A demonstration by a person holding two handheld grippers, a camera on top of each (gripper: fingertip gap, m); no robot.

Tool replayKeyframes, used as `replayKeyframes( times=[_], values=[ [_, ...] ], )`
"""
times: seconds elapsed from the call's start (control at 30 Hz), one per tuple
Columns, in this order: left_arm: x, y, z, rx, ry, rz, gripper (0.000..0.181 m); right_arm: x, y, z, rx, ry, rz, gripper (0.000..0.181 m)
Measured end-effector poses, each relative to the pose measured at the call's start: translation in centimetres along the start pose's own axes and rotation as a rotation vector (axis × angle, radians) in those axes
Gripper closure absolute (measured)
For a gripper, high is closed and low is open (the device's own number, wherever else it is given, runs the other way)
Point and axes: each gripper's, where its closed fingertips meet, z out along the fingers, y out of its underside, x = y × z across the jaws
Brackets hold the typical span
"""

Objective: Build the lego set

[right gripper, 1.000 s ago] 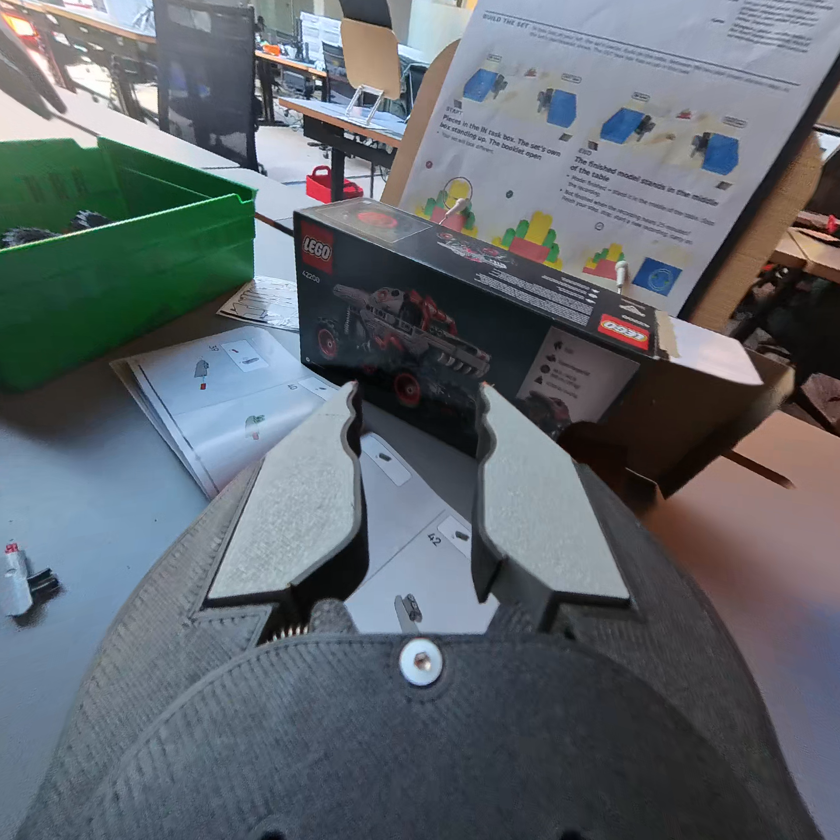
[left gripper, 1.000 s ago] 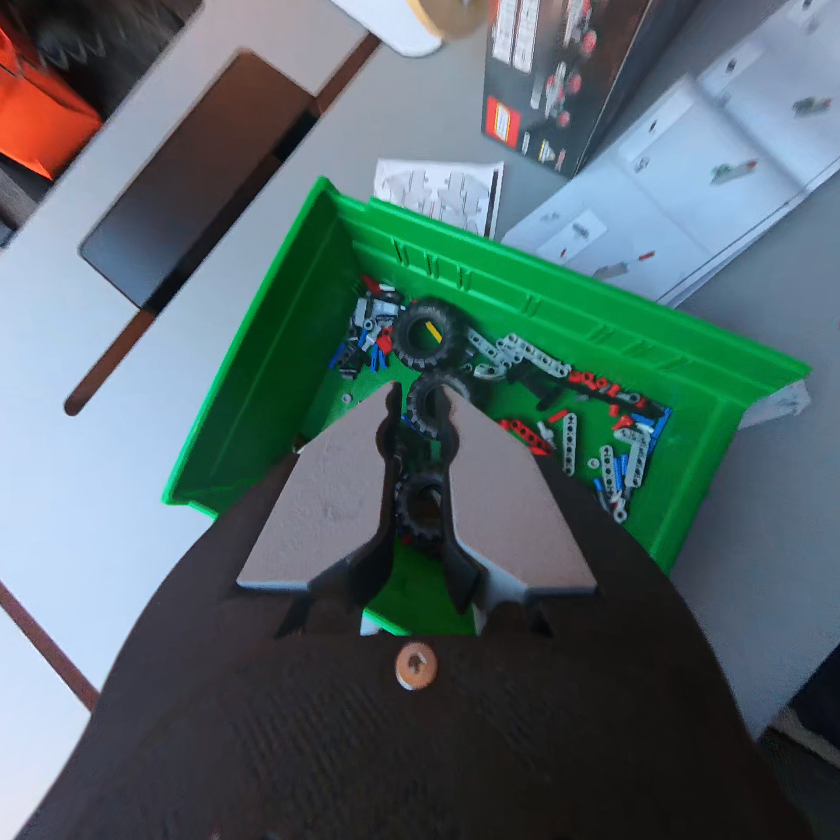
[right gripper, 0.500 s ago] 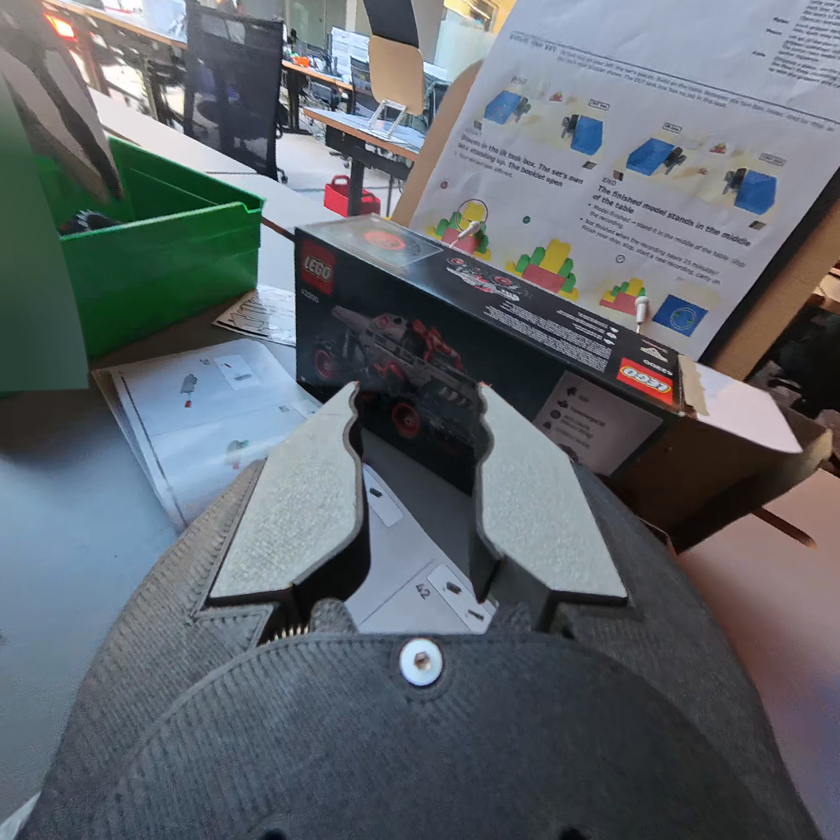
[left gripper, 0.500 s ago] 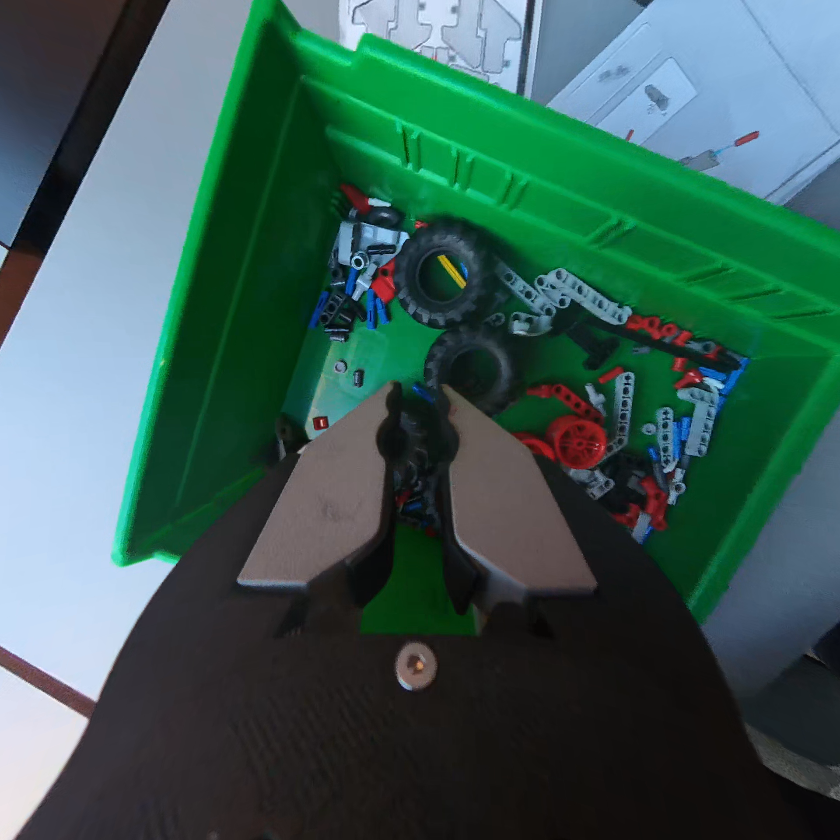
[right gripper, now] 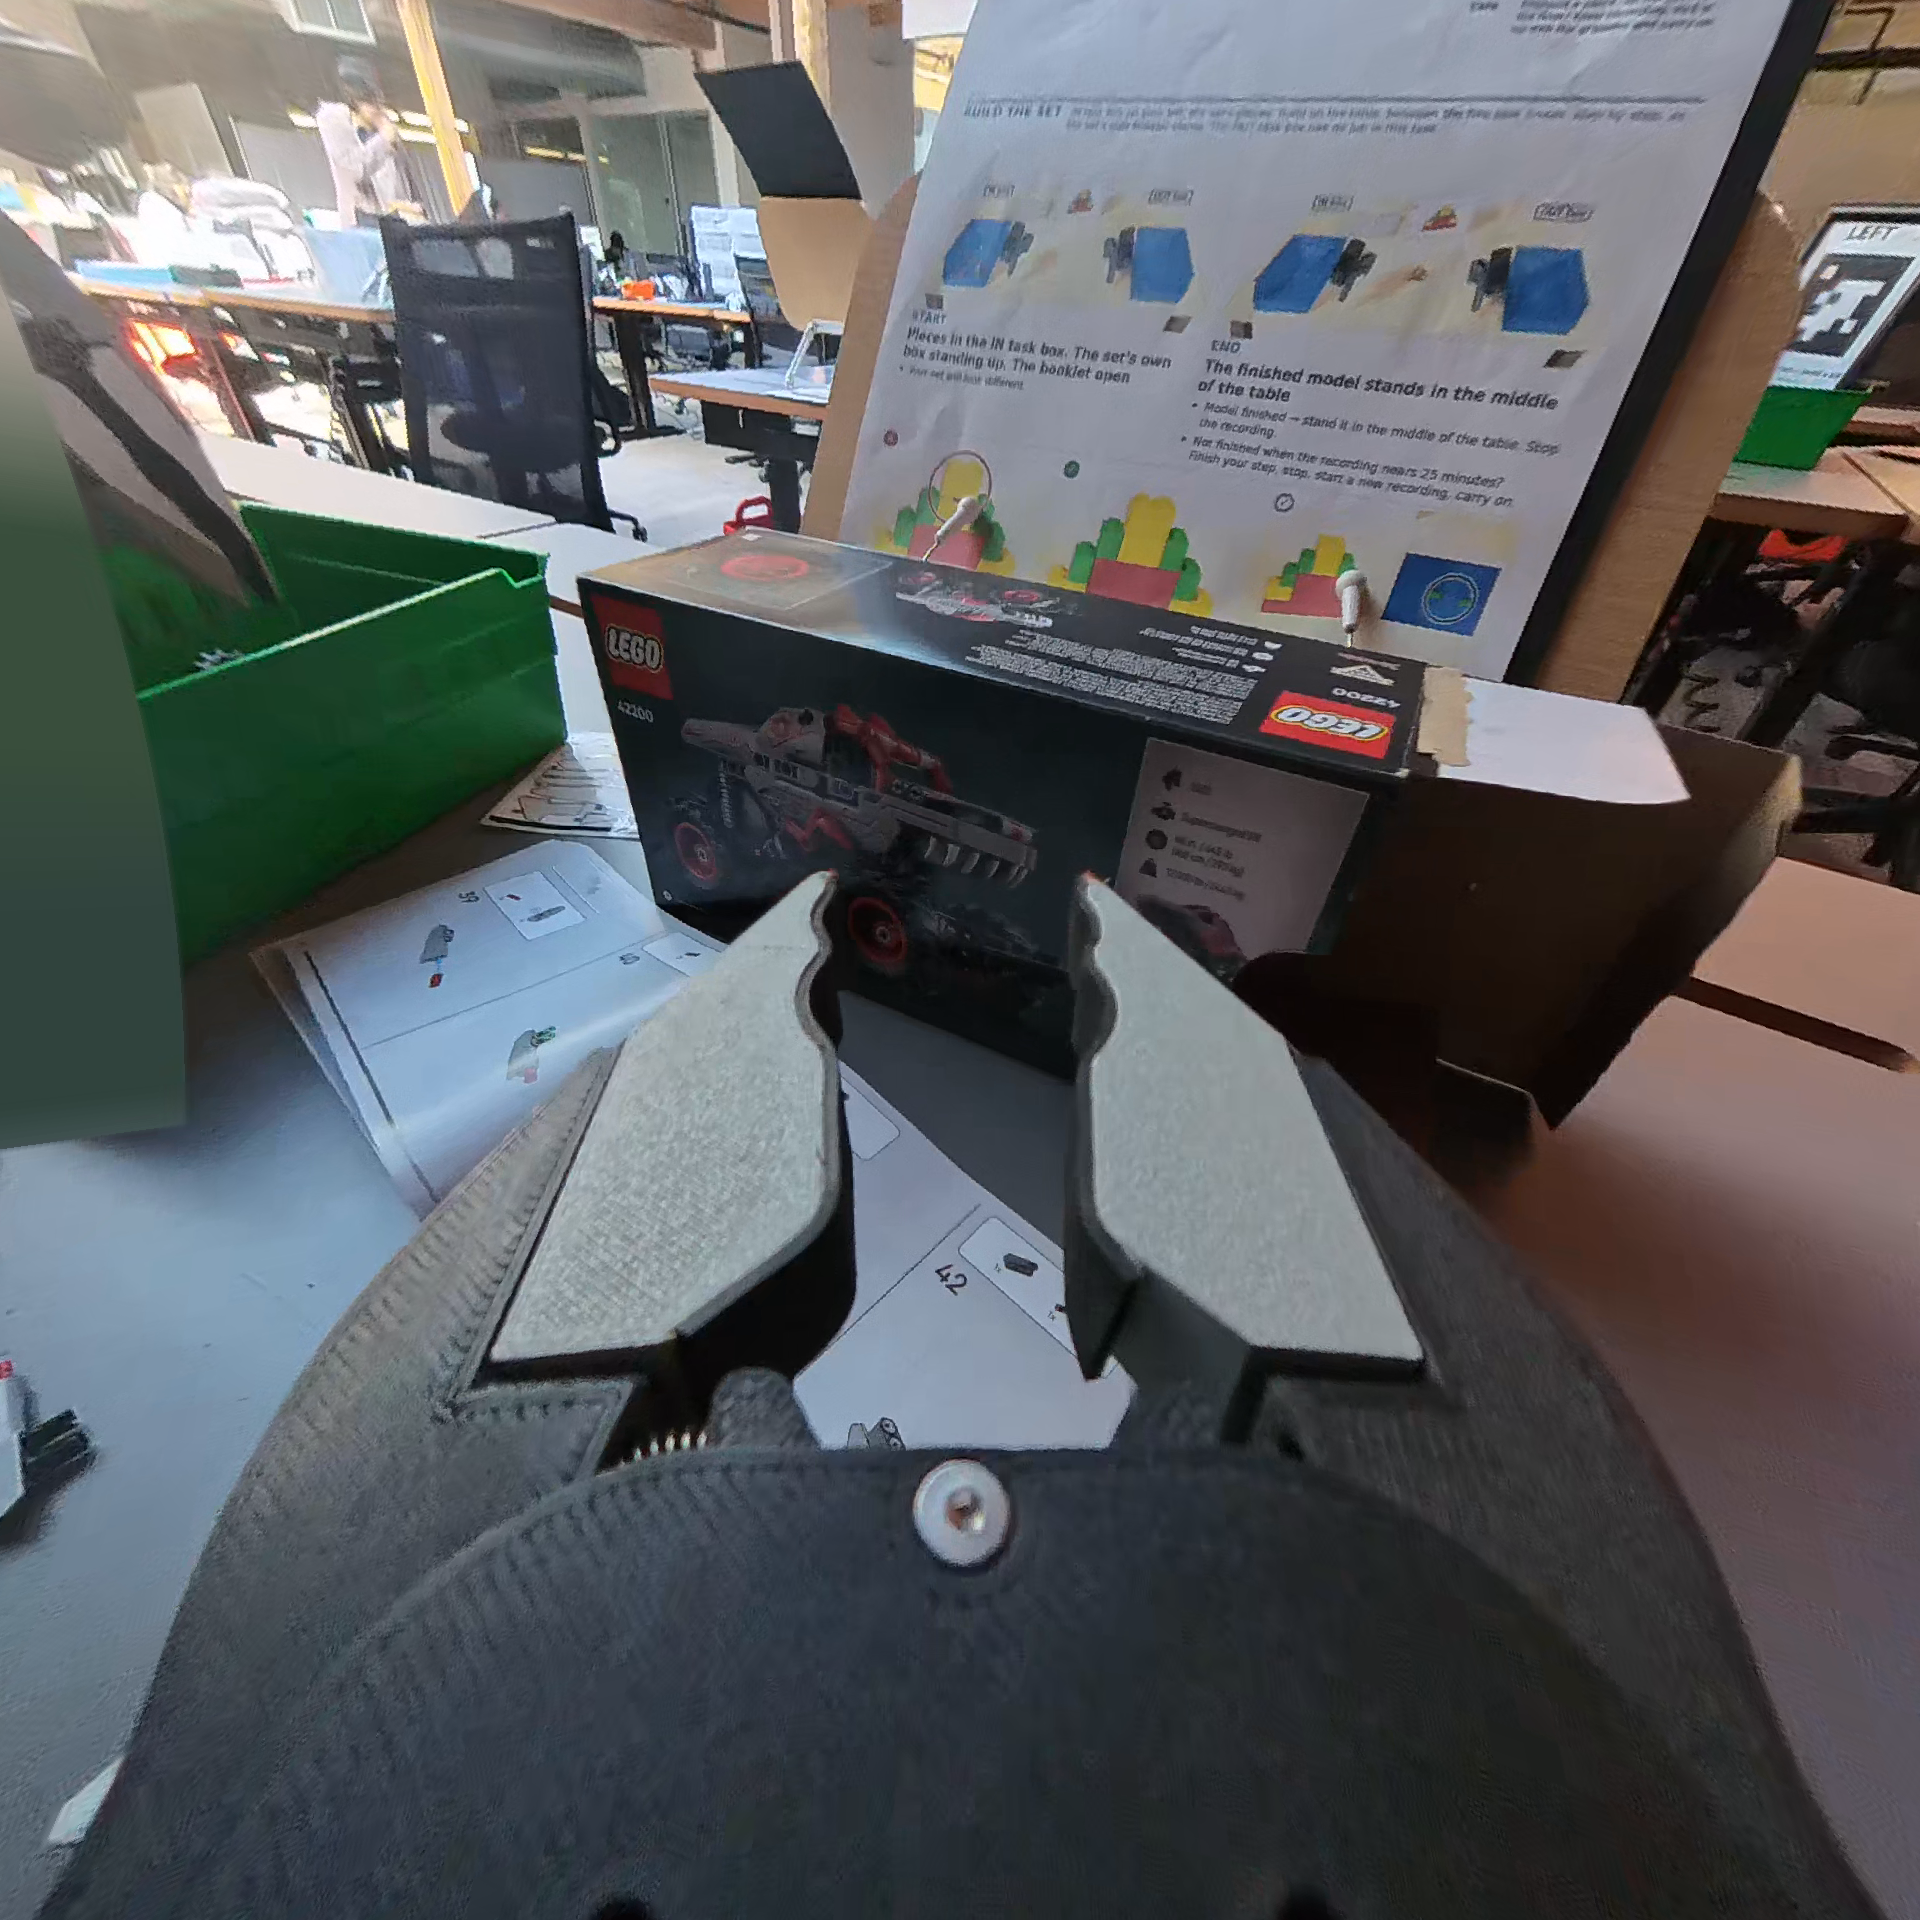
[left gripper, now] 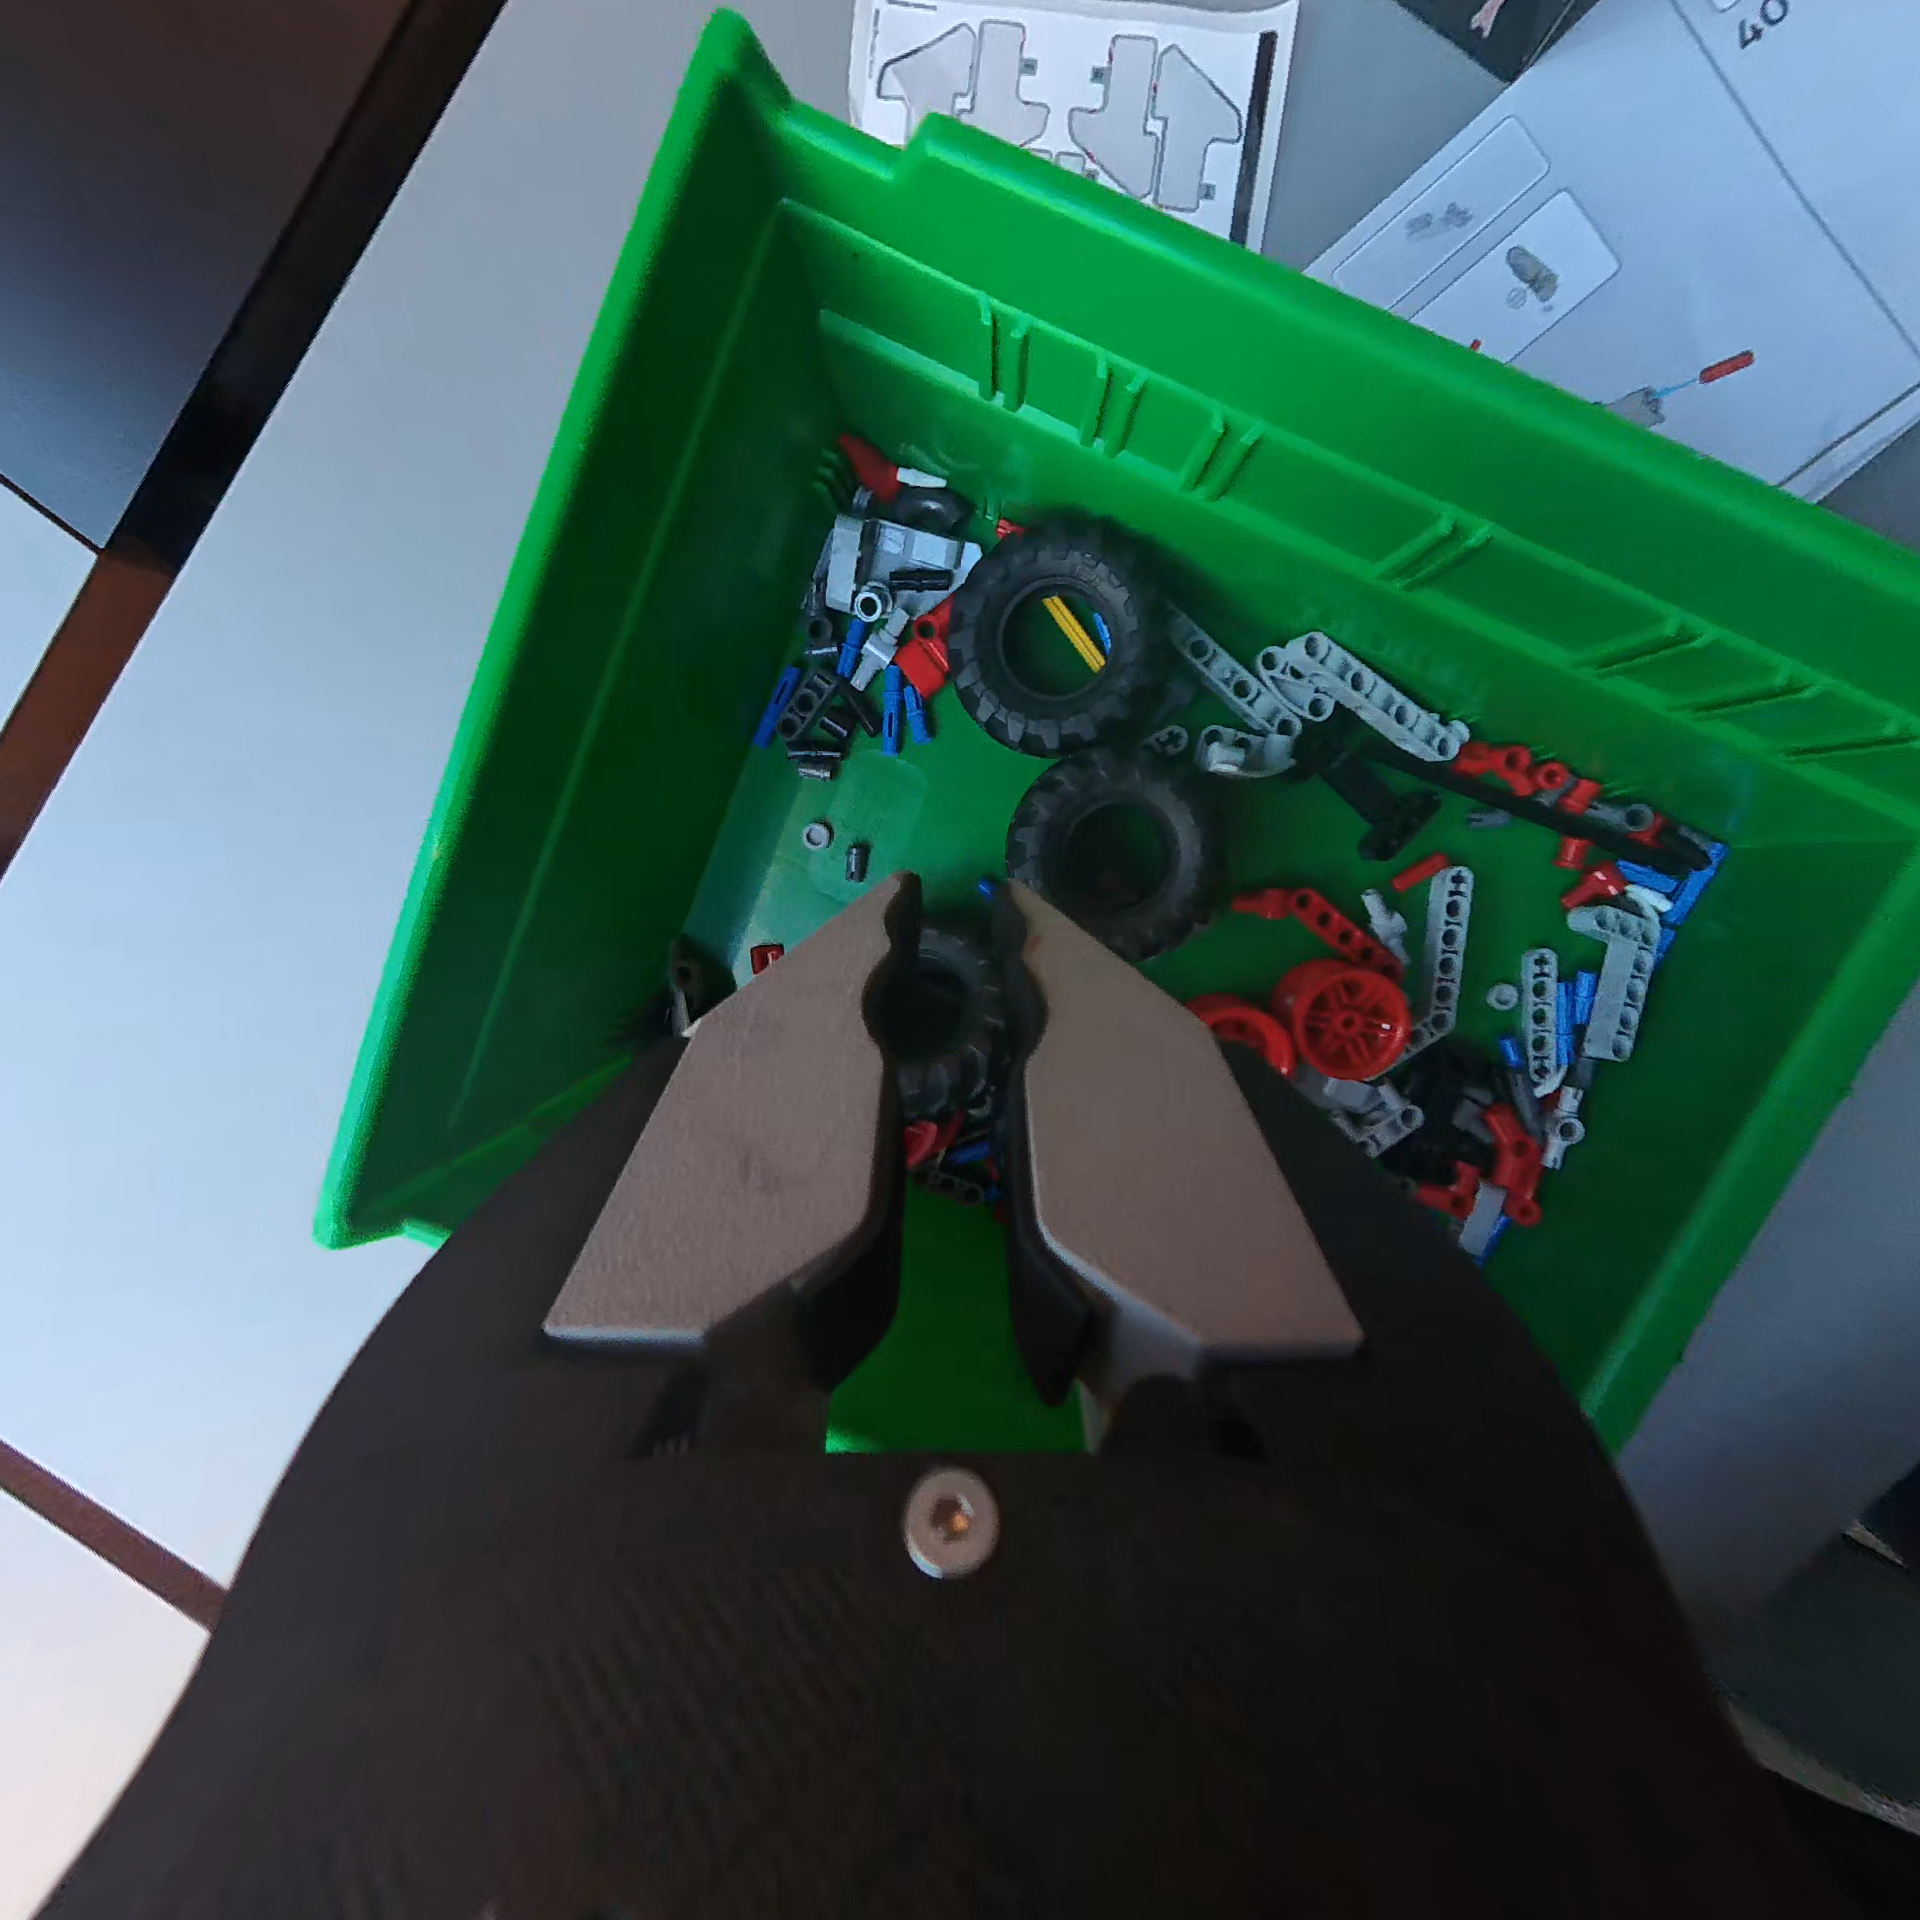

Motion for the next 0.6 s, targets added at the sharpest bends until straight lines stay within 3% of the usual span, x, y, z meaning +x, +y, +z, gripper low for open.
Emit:
replayKeyframes(
  times=[0.23, 0.6],
  values=[
    [-0.2, 0.0, 0.7, -0.005, 0.023, -0.023, 0.171, -0.7, -0.6, -0.3, 0.022, -0.031, -0.005, 0.143],
    [0.8, -0.2, 1.3, -0.023, 0.051, 0.001, 0.171, -1.1, 1.8, 1.2, -0.067, -0.044, -0.026, 0.144]
  ],
)
